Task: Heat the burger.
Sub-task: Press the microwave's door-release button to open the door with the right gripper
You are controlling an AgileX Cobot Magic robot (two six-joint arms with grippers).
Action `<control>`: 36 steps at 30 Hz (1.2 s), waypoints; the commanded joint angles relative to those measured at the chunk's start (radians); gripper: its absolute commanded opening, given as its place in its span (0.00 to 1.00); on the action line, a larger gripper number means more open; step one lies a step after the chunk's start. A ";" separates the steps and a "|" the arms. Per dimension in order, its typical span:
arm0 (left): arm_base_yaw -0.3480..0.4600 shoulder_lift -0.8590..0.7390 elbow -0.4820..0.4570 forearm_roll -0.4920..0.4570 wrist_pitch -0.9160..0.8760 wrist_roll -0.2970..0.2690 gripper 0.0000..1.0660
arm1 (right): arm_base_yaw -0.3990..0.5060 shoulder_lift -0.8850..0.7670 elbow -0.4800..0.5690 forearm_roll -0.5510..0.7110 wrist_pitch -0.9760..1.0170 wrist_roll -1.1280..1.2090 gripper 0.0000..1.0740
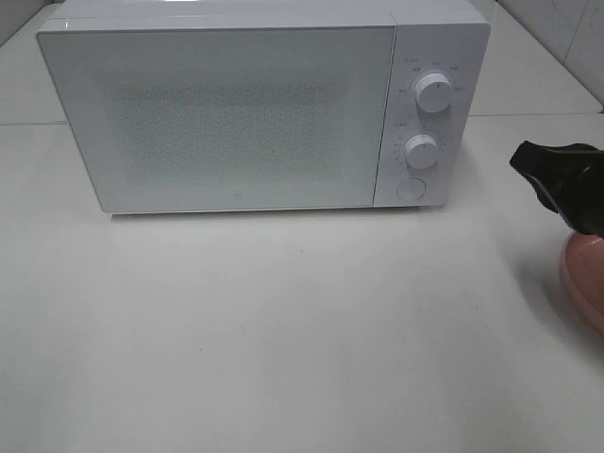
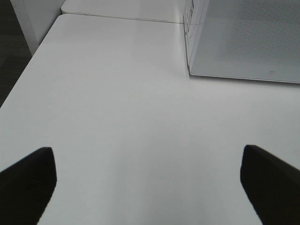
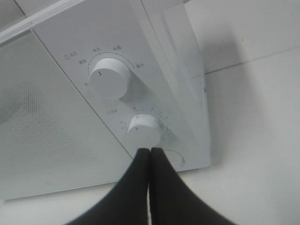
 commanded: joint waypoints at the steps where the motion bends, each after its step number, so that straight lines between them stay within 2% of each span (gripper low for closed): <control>1: -0.006 -0.012 0.004 -0.011 -0.017 0.002 0.96 | -0.004 0.031 -0.003 -0.020 -0.043 0.145 0.00; 3: -0.006 -0.012 0.004 -0.011 -0.017 0.002 0.96 | -0.004 0.065 -0.003 -0.038 -0.047 0.342 0.00; 9: -0.006 -0.012 0.004 -0.011 -0.017 0.002 0.96 | -0.001 0.128 -0.003 -0.022 -0.064 0.584 0.00; 12: -0.006 -0.012 0.004 -0.011 -0.017 0.002 0.96 | 0.054 0.180 -0.003 0.053 -0.067 0.677 0.00; 13: -0.006 -0.012 0.004 -0.011 -0.017 0.002 0.96 | 0.102 0.216 -0.004 0.126 -0.078 0.712 0.00; 14: -0.006 -0.012 0.004 -0.011 -0.017 0.002 0.96 | 0.102 0.216 -0.004 0.126 -0.078 0.712 0.00; 15: -0.006 -0.012 0.004 -0.011 -0.017 0.002 0.96 | 0.152 0.248 -0.008 0.203 -0.089 0.729 0.00; 20: -0.006 -0.012 0.004 -0.011 -0.017 0.002 0.96 | 0.218 0.323 -0.044 0.321 -0.121 0.744 0.00; 36: -0.006 -0.012 0.004 -0.011 -0.017 0.002 0.96 | 0.228 0.478 -0.218 0.357 -0.069 0.803 0.00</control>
